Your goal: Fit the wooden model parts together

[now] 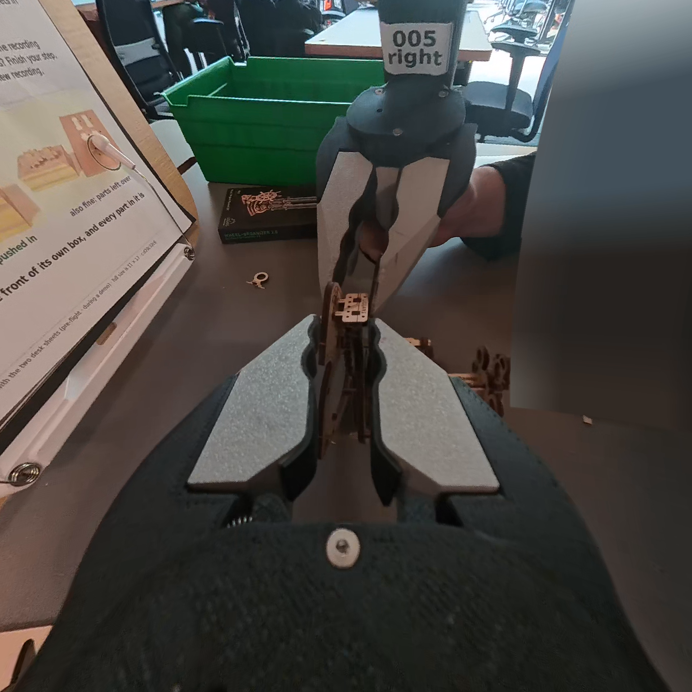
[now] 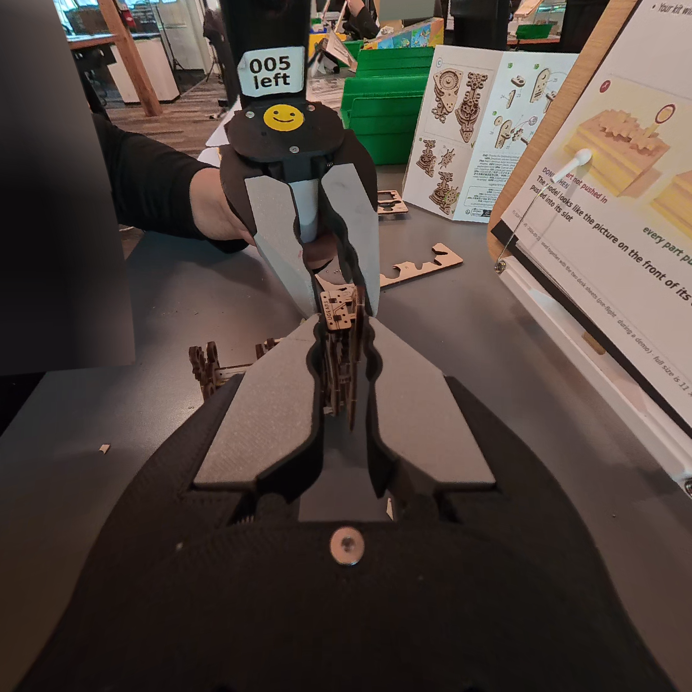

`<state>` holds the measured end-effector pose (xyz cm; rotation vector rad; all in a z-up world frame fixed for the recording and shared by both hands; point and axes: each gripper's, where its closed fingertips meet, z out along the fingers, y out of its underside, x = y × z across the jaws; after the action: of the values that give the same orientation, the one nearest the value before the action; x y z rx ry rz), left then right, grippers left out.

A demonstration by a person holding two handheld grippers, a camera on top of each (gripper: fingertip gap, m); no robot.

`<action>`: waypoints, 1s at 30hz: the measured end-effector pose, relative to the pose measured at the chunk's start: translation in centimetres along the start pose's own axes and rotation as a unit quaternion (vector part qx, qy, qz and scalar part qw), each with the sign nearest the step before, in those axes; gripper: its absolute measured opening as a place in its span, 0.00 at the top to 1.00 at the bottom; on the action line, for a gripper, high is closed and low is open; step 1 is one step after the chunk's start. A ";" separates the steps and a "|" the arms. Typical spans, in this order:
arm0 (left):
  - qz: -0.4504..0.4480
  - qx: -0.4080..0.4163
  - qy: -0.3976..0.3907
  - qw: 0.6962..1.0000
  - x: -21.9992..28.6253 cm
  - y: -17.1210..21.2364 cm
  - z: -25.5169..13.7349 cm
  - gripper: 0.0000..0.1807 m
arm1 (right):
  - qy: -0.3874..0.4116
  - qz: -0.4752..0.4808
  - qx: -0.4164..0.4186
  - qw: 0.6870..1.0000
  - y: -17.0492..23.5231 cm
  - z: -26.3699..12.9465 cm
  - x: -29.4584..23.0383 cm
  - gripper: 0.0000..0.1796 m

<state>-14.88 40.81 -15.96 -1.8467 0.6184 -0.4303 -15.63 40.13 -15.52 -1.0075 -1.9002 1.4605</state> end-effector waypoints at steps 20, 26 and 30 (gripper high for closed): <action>0.106 -0.033 -0.073 0.991 0.2 0.3 -0.2 0.92 | 0.008 -0.033 -0.041 0.999 0.3 0.1 -0.5 0.93; 0.096 -0.024 -0.081 0.992 -0.5 0.2 0.0 0.92 | 0.030 -0.035 -0.026 0.999 0.1 0.1 0.2 0.92; 0.115 -0.024 -0.089 0.989 -0.6 0.1 0.0 0.92 | 0.043 -0.040 -0.023 0.998 0.2 0.1 0.5 0.86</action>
<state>-15.40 41.17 -16.06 -1.8104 0.7151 -0.0976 -15.93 40.55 -15.73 -0.9858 -1.8979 1.3136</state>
